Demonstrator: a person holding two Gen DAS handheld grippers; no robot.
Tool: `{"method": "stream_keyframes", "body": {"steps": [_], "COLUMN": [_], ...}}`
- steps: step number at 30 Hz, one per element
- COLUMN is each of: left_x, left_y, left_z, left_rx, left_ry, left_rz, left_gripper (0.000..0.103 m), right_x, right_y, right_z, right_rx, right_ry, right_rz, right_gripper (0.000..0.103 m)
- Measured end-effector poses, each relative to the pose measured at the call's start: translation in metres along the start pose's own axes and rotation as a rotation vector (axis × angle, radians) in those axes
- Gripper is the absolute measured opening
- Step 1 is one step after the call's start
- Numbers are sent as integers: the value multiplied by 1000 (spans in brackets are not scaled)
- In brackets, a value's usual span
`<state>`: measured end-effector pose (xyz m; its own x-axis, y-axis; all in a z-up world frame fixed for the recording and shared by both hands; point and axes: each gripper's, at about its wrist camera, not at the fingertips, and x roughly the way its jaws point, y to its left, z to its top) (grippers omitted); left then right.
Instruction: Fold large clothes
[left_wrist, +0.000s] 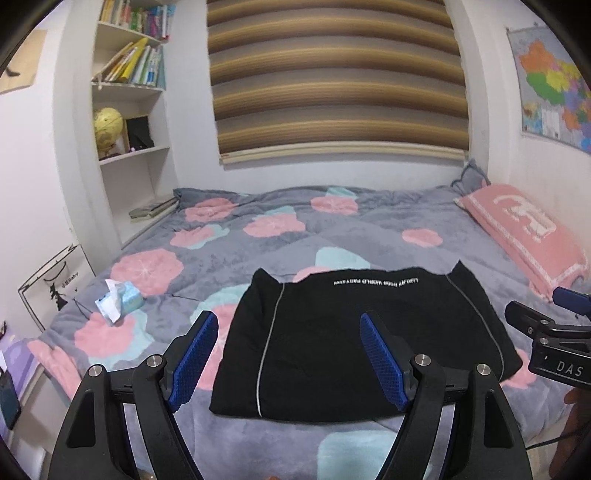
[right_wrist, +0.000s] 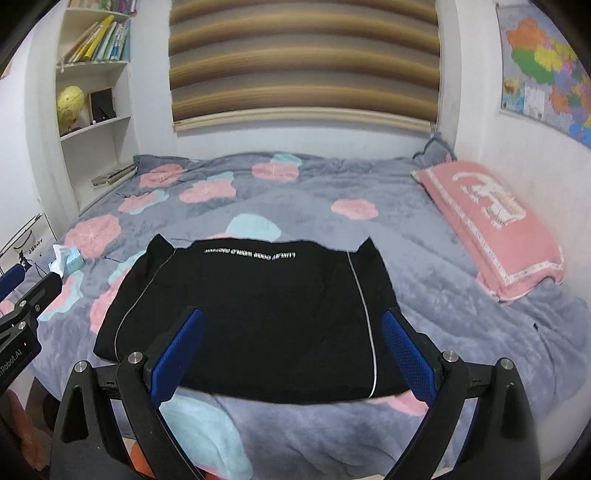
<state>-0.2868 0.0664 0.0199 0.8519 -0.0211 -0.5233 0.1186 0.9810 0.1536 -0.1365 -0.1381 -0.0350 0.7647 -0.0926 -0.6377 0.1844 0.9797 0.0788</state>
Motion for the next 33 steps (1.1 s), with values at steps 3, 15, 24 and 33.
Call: {"method": "stream_keyframes", "body": {"steps": [3, 15, 24, 33], "left_x": [6, 34, 45, 57], "left_y": [-8, -25, -27, -22], "left_z": [0, -5, -6, -8], "left_rx": [18, 33, 53, 58], "left_ry": [12, 108, 128, 155], "left_rz": [6, -37, -30, -34], "left_gripper": [80, 80, 80, 80], "right_x": [6, 24, 34, 43], "right_y": [-8, -26, -30, -26], "right_z": [-3, -9, -10, -12], "right_rx": [21, 39, 52, 39], "right_ry": [22, 72, 91, 114], "right_rz": [21, 32, 30, 30], "right_gripper": [98, 98, 98, 98]}}
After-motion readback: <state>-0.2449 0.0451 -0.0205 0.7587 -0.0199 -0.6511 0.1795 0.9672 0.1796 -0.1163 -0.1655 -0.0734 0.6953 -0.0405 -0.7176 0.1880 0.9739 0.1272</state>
